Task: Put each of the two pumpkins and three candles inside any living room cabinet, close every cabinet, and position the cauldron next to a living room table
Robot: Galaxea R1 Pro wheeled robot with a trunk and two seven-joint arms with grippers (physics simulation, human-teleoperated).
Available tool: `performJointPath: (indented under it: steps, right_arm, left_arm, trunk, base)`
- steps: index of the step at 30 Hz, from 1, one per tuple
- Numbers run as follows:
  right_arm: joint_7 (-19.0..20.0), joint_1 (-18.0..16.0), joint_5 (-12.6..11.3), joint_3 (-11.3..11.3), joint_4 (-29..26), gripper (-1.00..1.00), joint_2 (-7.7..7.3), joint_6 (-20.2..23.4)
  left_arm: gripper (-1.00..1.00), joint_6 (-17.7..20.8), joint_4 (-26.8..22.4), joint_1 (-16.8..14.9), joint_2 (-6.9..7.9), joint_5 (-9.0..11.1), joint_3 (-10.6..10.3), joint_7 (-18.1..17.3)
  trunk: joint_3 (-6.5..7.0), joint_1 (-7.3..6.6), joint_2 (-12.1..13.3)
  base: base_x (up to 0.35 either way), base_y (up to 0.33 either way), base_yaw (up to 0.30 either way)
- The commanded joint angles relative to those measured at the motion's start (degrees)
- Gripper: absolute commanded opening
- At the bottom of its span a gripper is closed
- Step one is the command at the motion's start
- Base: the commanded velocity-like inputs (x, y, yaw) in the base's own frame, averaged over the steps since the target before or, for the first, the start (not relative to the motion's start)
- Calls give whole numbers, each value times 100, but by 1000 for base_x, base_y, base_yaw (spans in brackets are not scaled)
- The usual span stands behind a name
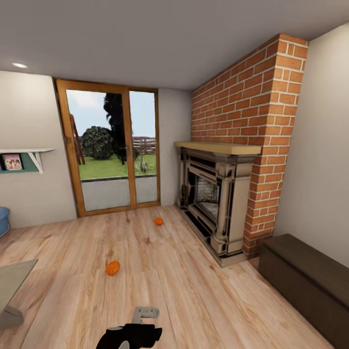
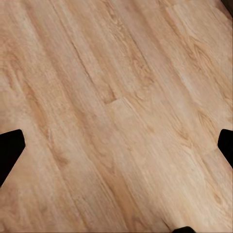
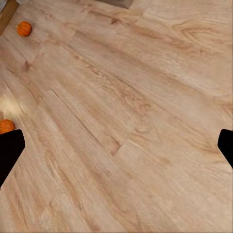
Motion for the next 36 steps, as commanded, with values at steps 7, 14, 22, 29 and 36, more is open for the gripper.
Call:
performJointPath:
  steps: [7,14,22,29,36]
  right_arm:
    - [29,-4,-1,-23,8,100,1,-10]
    - [29,-4,-1,-18,9,100,1,-11]
    - [27,-4,-1,-14,10,100,1,-11]
    - [25,-4,-1,-9,11,100,1,-11]
    - [20,-4,-1,-9,17,100,9,-13]
  left_arm:
    - [100,-128,493,-13,-103,51,-3,81]
    - [100,-174,612,-11,-134,36,34,94]
    - [100,-261,621,-9,-134,49,63,128]
    - [100,-359,620,-9,-135,65,66,452]
    - [100,-421,619,-9,-135,65,65,504]
  trunk:
    - [-7,5,-5]
    - [-1,5,-5]
    - [0,5,-5]
    - [0,5,-5]
    - [0,5,-5]
  base:
    - [321,28,0]
    - [324,3,157]
    - [324,0,273]
    - [325,0,289]
    - [331,0,290]
